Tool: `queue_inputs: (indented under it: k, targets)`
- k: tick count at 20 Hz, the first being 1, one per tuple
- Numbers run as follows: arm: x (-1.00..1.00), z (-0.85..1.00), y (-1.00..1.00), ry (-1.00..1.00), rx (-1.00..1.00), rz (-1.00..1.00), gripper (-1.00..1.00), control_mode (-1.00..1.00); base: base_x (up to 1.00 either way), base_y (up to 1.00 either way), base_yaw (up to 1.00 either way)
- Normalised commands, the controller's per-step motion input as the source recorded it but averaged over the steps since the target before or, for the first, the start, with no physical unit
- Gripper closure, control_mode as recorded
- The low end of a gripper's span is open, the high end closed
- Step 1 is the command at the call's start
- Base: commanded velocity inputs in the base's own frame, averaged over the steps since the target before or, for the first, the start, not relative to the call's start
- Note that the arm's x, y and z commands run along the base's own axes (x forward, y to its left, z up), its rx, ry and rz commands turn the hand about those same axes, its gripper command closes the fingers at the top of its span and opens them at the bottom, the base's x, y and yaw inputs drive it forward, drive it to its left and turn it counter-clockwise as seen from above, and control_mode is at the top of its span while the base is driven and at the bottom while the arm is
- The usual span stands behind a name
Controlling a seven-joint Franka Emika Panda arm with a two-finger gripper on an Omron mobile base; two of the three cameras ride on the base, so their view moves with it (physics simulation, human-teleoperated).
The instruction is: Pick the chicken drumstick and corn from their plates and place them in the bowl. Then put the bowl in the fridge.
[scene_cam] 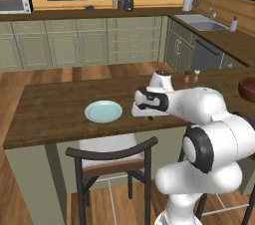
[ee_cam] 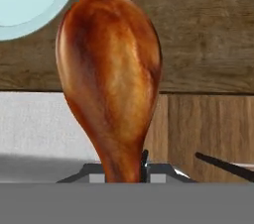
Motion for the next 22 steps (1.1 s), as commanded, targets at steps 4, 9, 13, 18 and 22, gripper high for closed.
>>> queue_inputs:
  k: [4,9,13,18,22]
  targets:
    - [-0.94,0.31,-0.81,0.0,-0.01,-0.15,1.0,-1.0,0.0,0.0,0.0]
    - [-0.94,0.33,-0.76,0.0,-0.03,-0.1,1.0,-1.0,0.0,0.0,0.0]
    - [-0.87,0.63,-0.6,0.06,-0.04,-0.08,1.0,-1.0,0.0,0.0,0.0]
    - [-0.77,0.65,-0.31,-0.06,-0.05,-0.02,1.0,-1.0,0.0,0.0,0.0]
    - [-0.67,0.44,-0.01,-0.26,0.0,0.0,1.0,-1.0,0.0,0.0,0.0]
